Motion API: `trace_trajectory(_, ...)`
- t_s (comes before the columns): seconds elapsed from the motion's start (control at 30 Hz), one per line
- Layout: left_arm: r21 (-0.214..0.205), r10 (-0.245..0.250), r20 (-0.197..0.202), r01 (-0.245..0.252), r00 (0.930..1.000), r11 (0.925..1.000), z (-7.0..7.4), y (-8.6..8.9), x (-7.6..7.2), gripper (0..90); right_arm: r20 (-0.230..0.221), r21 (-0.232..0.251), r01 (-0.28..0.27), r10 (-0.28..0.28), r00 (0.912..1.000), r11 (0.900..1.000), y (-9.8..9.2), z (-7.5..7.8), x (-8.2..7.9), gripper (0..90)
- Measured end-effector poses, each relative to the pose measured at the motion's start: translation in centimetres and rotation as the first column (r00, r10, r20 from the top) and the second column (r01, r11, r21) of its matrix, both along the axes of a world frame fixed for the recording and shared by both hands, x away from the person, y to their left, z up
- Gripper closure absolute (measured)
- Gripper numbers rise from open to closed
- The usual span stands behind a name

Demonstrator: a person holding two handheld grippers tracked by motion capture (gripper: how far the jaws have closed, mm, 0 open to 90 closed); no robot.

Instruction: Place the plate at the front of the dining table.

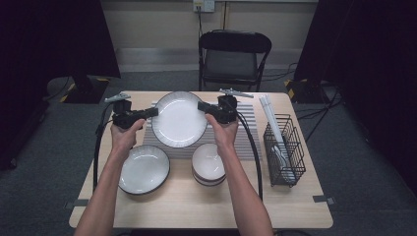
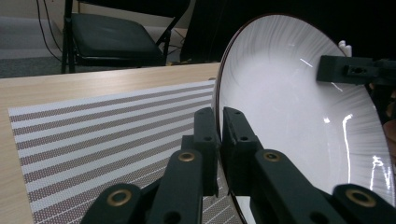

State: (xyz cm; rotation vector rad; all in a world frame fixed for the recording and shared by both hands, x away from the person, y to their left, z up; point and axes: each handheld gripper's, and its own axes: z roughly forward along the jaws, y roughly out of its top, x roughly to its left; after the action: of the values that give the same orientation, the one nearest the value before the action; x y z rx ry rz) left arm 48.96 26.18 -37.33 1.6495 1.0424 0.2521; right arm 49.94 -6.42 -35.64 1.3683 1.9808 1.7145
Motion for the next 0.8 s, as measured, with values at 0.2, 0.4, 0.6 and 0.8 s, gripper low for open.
trace_trajectory(0.2,0.007,-0.013,-0.014,0.013,0.9998,0.9999,-0.9,-1.0,0.9,84.9,-0.014,-0.008,-0.003,0.003,0.9999,1.0000,-1.1,-0.9,0.9,85.0)
trace_trajectory(0.4,-0.004,-0.003,-0.030,0.003,0.9995,1.0000,-1.6,-1.5,1.8,85.2,-0.029,-0.013,-0.007,0.007,0.9996,0.9999,-1.6,-1.4,2.0,84.8)
trace_trajectory(0.6,-0.001,-0.009,-0.031,0.009,0.9995,1.0000,-2.1,-2.0,2.2,85.0,-0.036,-0.012,-0.014,0.014,0.9992,0.9998,-2.3,-1.9,2.6,84.9)
trace_trajectory(0.8,0.017,-0.019,-0.046,0.020,0.9988,0.9996,-3.3,-2.7,2.9,85.1,-0.048,-0.005,-0.007,0.007,0.9988,1.0000,-2.9,-3.1,3.1,84.7)
